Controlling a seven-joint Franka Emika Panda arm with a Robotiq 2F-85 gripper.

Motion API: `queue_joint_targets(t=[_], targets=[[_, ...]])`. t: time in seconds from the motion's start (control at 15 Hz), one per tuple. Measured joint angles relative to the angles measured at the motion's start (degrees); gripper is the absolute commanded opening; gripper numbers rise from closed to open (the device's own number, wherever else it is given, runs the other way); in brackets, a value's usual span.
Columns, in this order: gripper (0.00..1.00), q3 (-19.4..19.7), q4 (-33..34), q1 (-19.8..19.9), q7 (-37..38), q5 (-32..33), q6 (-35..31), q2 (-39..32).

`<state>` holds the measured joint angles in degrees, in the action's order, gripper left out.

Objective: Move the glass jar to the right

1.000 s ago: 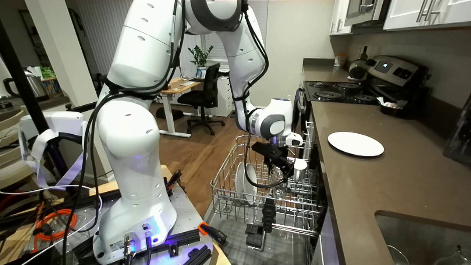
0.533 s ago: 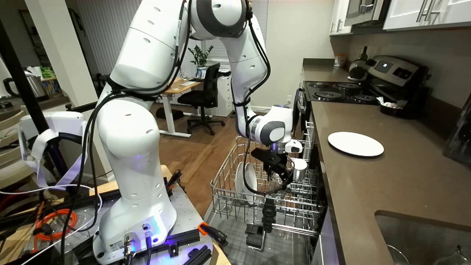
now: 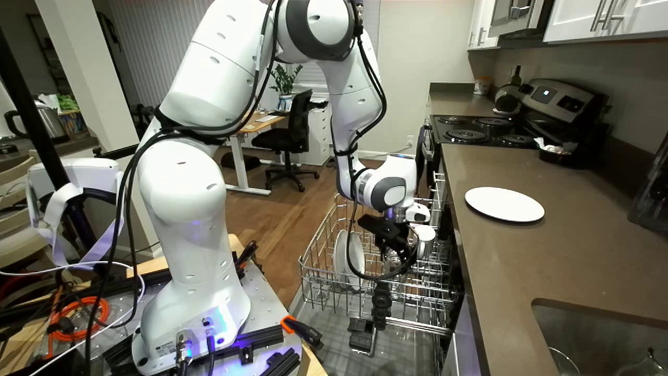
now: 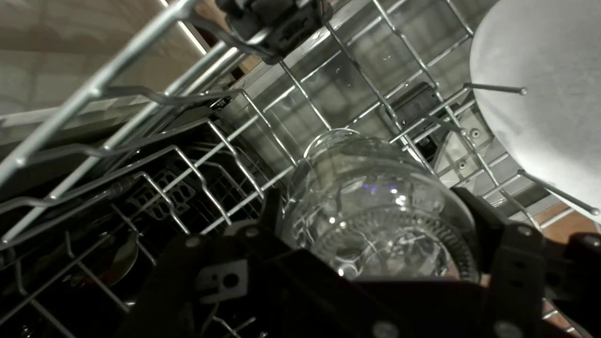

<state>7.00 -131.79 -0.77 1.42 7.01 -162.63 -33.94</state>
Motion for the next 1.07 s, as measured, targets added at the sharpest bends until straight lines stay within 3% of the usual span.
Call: queue_joint_targets(t=[0.07,0.33,0.67,1.07], targets=[[0.74,0.0,0.2,0.0,0.0,0.0,0.0,-0.2],[0.77,0.0,0.7,0.0,0.0,0.0,0.0,-0.7],[0.93,0.0,0.7,0.0,0.0,0.0,0.0,-0.7],[1.0,-0.1,0.7,-0.1,0.0,0.0,0.0,-0.7]])
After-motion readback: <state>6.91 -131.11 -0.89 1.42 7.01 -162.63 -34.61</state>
